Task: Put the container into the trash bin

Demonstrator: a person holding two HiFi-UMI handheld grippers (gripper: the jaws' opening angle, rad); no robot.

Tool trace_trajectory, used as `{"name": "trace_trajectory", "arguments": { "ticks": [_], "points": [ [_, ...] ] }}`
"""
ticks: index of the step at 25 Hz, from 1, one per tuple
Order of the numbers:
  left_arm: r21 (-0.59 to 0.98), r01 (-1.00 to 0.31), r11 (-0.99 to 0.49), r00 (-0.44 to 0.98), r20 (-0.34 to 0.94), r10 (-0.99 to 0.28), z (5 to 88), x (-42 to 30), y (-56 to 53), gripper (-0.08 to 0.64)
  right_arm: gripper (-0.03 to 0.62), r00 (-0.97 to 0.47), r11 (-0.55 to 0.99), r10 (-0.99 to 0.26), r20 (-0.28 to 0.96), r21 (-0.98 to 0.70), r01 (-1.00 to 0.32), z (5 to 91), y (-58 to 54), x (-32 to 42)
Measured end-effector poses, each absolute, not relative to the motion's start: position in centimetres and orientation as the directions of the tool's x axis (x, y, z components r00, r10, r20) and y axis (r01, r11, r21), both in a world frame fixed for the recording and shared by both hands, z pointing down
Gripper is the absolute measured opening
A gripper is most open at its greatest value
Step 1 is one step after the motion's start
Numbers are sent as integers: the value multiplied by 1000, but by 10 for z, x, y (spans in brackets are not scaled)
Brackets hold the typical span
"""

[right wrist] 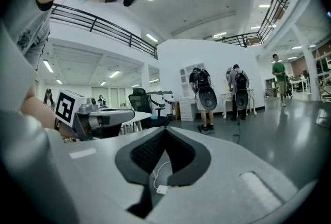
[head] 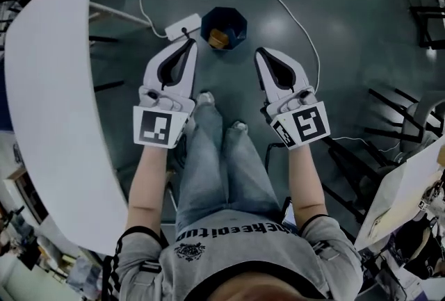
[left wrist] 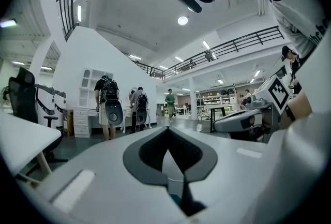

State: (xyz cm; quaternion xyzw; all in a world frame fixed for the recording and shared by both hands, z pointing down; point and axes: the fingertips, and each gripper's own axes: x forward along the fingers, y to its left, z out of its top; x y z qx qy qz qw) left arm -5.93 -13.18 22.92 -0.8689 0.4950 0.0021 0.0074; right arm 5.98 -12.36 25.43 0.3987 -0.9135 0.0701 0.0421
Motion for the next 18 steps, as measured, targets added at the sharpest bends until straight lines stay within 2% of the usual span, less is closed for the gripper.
{"name": "trace_trajectory", "arguments": {
  "ticks": [18],
  "points": [
    [-73,-858,-508,513,-79,-855,109,-30,-48,20,2,-673,673,-737,71,-16,-739,124,-47,84]
  ]
}}
